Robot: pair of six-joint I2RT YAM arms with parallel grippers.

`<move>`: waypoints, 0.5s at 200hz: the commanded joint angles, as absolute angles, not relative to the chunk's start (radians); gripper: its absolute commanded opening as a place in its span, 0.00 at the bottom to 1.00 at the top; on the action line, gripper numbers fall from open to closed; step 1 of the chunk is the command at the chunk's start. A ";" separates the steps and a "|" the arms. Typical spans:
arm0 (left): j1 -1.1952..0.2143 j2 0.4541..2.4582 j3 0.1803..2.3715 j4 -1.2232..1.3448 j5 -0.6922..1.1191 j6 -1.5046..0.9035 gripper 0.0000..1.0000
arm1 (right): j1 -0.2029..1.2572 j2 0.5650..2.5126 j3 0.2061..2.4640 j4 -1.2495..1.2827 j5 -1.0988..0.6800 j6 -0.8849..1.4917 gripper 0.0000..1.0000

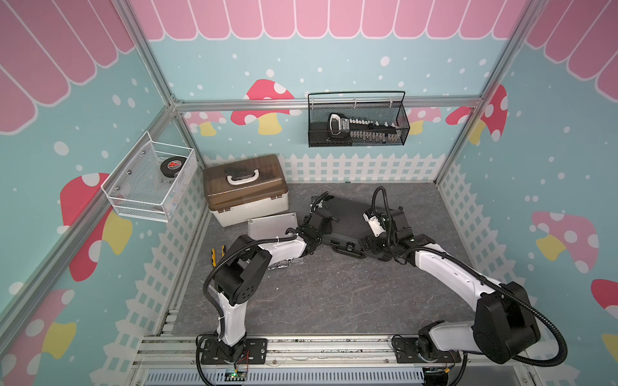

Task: Close the poker set cases
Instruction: Fasten the fastener on the poker set case.

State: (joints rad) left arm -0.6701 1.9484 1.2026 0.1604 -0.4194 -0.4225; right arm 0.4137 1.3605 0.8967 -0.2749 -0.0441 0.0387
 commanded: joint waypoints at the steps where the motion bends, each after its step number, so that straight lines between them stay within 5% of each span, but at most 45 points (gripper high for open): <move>1: -0.686 2.006 1.138 -0.003 -0.347 -0.433 0.59 | 0.455 1.345 0.867 -0.239 -0.050 -0.032 0.92; 100: -0.683 1.990 1.089 0.102 -0.311 -0.406 0.59 | 0.590 1.407 0.841 -0.151 0.107 -0.189 0.94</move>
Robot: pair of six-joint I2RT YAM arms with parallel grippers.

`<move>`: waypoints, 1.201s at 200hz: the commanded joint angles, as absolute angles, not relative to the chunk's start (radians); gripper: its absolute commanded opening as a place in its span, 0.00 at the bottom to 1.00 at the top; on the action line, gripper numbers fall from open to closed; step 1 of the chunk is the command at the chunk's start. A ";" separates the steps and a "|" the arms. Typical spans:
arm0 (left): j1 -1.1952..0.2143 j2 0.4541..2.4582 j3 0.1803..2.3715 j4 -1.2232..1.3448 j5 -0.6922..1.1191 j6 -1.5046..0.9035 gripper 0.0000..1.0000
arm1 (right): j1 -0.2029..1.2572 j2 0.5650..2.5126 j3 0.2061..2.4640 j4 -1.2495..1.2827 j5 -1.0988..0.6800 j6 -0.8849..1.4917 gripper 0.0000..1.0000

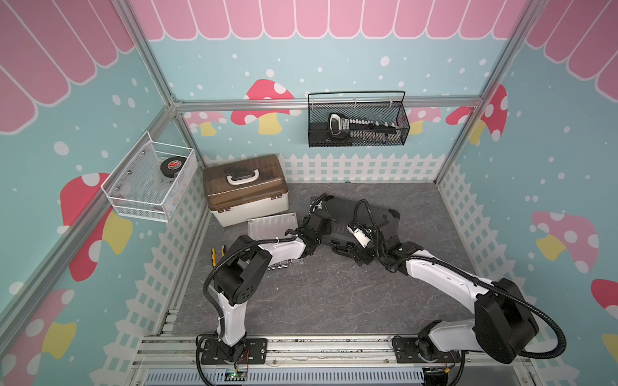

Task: Close the poker set cases
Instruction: Fasten the fastener on the poker set case.

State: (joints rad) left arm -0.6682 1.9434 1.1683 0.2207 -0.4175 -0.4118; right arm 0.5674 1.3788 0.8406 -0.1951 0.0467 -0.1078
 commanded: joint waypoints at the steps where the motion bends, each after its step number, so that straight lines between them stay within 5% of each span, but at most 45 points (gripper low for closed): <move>1: -0.683 1.990 1.088 0.104 -0.304 -0.406 0.59 | 0.590 1.408 0.842 -0.149 0.109 -0.191 0.94; 240: -0.666 2.015 0.998 0.317 -0.222 -0.431 0.59 | 0.700 1.655 0.901 -0.013 0.496 -0.327 0.91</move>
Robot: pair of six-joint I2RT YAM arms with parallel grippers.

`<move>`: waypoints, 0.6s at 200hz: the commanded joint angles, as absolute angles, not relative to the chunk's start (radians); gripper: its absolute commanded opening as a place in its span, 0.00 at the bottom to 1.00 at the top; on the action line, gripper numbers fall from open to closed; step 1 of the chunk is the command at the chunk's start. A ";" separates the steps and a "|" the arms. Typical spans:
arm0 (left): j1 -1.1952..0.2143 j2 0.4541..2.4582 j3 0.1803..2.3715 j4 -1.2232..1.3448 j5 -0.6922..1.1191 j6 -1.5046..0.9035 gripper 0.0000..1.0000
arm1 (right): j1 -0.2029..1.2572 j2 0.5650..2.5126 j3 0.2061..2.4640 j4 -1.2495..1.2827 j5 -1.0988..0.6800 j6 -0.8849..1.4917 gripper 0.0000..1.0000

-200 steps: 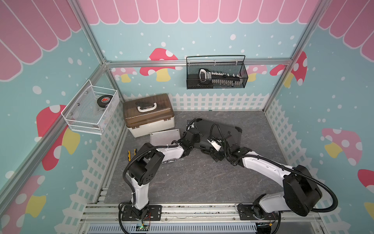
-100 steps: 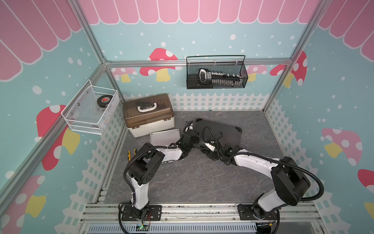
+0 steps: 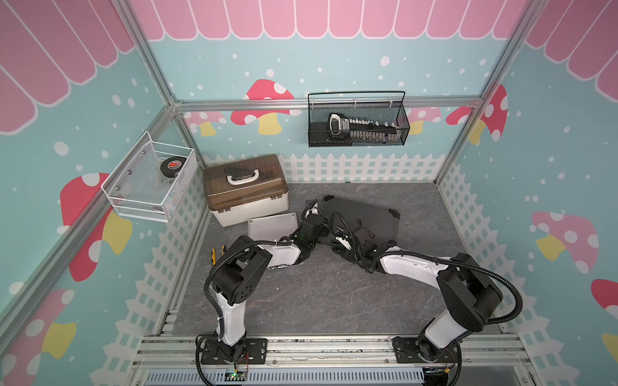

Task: Close the poker set cases
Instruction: Fasten the fastener on the poker set case.

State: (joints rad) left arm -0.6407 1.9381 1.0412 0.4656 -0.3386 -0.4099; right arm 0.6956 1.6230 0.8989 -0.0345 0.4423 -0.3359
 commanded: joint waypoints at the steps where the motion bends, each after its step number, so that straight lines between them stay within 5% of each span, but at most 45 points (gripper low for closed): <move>1: -0.666 2.014 0.999 0.317 -0.221 -0.431 0.59 | 0.699 1.655 0.901 -0.014 0.496 -0.327 0.91; 120: -0.661 2.020 1.007 0.321 -0.210 -0.429 0.59 | 0.707 1.639 0.889 -0.120 0.538 -0.322 0.79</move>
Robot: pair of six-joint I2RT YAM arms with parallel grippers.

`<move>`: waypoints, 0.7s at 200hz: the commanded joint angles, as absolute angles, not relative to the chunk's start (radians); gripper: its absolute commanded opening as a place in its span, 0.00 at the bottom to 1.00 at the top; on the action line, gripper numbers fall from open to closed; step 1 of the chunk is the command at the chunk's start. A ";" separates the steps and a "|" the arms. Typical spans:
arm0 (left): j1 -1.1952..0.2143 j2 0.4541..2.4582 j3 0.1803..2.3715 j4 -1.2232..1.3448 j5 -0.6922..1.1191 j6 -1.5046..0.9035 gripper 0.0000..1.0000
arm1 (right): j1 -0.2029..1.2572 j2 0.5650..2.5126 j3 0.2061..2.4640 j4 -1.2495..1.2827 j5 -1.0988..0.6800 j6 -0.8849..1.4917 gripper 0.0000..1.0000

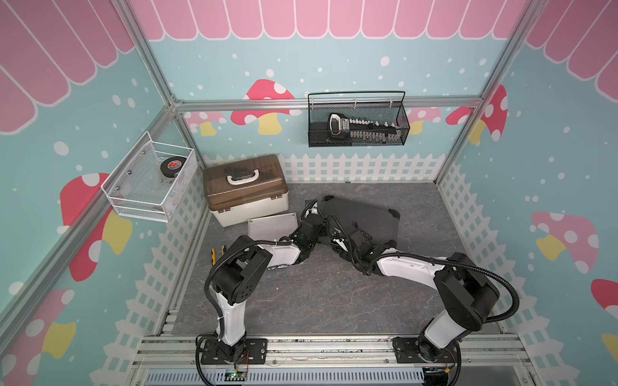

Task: Close the poker set cases
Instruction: Fasten the fastener on the poker set case.

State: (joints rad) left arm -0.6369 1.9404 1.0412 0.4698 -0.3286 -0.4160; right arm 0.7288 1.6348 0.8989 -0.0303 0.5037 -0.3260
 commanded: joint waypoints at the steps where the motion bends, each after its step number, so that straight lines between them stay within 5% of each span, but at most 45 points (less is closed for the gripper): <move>1: -0.661 2.020 1.007 0.321 -0.211 -0.428 0.59 | 0.707 1.639 0.889 -0.120 0.537 -0.323 0.79; 140: -0.658 2.018 1.008 0.321 -0.206 -0.430 0.59 | 0.706 1.637 0.931 -0.211 0.476 -0.358 0.48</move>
